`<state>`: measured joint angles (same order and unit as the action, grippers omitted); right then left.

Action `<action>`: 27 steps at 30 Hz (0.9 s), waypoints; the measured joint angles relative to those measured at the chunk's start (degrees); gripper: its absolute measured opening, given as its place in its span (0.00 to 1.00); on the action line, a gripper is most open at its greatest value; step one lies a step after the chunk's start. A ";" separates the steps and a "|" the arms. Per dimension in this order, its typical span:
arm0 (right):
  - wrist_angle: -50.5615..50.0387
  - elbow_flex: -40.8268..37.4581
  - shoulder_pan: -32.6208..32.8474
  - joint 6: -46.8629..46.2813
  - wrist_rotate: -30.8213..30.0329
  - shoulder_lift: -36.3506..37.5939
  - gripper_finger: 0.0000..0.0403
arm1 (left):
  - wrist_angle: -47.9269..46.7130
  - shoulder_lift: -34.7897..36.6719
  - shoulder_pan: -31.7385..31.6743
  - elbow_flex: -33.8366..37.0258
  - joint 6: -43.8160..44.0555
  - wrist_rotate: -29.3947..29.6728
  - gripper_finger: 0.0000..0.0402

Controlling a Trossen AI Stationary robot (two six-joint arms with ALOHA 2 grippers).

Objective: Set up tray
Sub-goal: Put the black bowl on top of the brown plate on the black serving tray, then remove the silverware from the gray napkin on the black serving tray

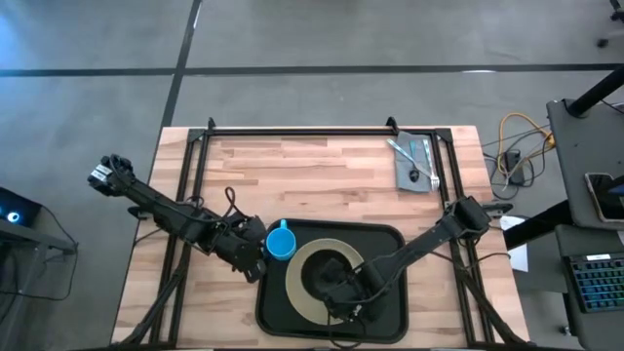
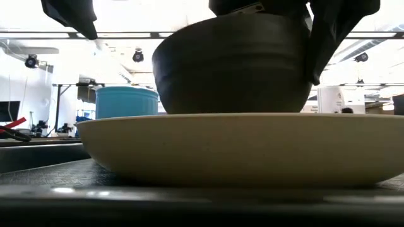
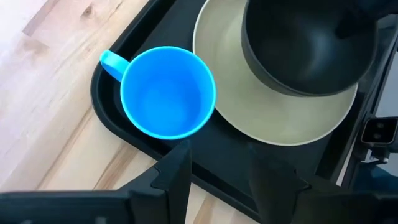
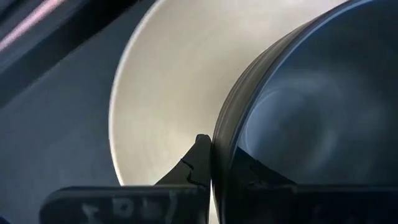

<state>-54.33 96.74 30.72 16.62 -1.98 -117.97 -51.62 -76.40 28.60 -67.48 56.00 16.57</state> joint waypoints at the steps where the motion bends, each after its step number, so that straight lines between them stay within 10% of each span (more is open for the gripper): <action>1: 0.27 -0.12 0.00 -0.06 0.58 0.00 0.02 | 0.00 0.00 0.00 0.02 -0.32 0.03 0.33; 27: -8.25 3.54 1.44 -8.73 0.46 1.77 0.33 | 0.04 0.00 0.00 0.09 -1.24 0.21 0.33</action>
<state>-62.58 100.28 32.16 7.89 -1.52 -116.20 -51.57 -76.40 28.60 -67.40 54.76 16.78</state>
